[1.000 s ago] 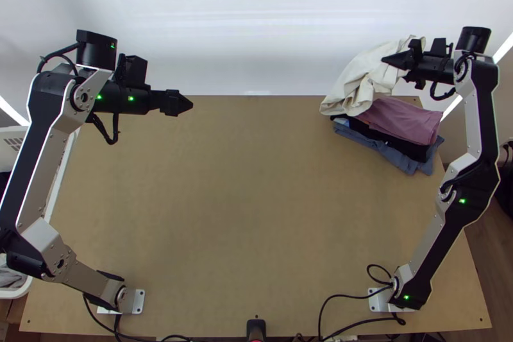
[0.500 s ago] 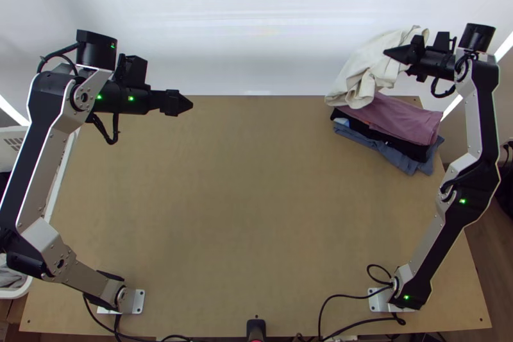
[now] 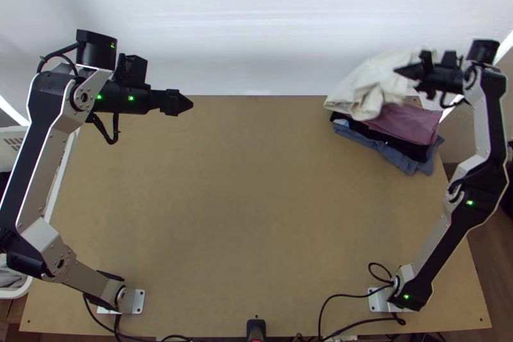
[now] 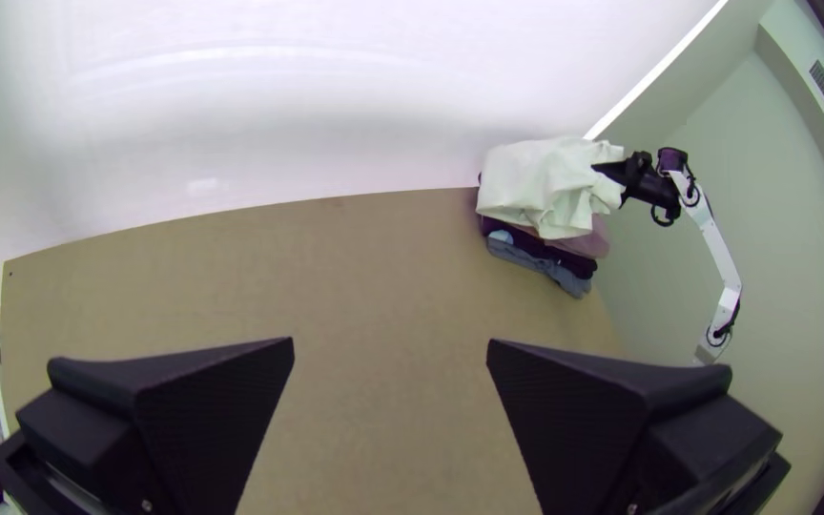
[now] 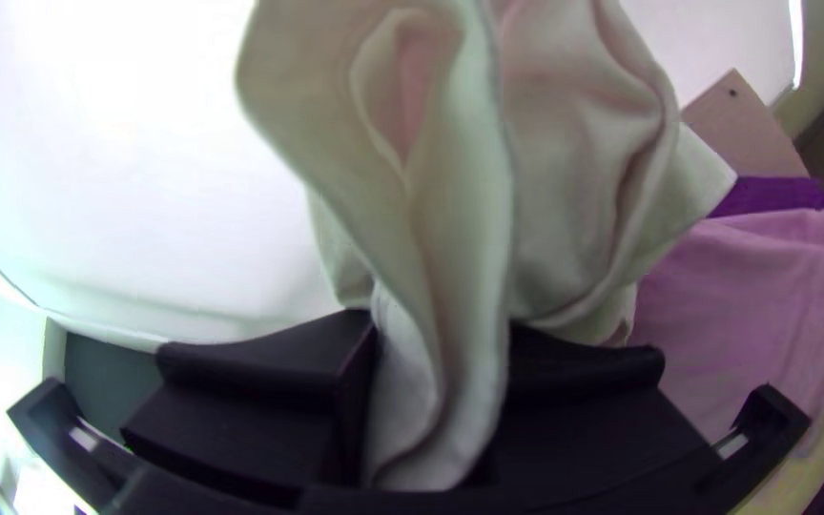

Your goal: Fold the t-shirt

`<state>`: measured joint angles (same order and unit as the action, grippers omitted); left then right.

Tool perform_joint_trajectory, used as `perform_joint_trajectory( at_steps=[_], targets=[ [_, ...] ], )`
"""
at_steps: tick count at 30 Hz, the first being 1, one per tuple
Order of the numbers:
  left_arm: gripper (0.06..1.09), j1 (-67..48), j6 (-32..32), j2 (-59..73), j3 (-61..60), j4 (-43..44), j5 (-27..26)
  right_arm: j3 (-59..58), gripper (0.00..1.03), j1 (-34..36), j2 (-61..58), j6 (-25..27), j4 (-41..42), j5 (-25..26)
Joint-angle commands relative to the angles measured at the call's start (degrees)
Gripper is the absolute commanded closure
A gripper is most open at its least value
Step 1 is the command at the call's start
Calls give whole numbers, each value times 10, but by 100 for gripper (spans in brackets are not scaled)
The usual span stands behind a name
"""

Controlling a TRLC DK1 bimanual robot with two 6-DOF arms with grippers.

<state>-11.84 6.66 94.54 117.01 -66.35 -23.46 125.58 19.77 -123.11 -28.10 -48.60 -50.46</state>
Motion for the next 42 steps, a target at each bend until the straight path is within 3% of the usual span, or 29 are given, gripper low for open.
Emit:
perform_joint_trajectory(
  at_steps=[1,9,11,14,15,16,18,21,24,30,32,37,42],
  targets=[
    [10,4,6,-16,13,3,-1,-10,100,33,6,75,-40,13],
    [10,-3,10,-12,14,8,-2,-44,98,73,6,173,-120,84],
    [10,-7,14,-11,14,10,-2,-55,80,78,9,182,-125,105],
    [10,-9,15,-11,14,12,-2,-68,20,85,17,184,-130,149],
    [10,-10,16,-12,14,13,-2,-73,7,90,22,186,-131,158],
    [10,-9,16,-13,14,13,-2,-77,3,95,29,190,-131,175],
    [10,-9,16,-16,13,12,-2,-91,3,108,46,190,-131,208],
    [10,-7,15,-22,9,12,-2,-119,3,126,92,212,-121,309],
    [10,-5,15,-26,7,12,-1,-193,3,133,178,241,-10,435],
    [10,-6,17,-30,9,12,-2,-312,3,66,309,251,222,477],
    [10,-7,18,-29,13,12,-2,-344,3,22,319,253,306,517],
    [10,-9,26,-30,30,12,-2,-394,3,-49,270,270,497,615],
    [10,-6,29,-51,31,9,-1,-460,3,-67,189,335,709,672]
  ],
)
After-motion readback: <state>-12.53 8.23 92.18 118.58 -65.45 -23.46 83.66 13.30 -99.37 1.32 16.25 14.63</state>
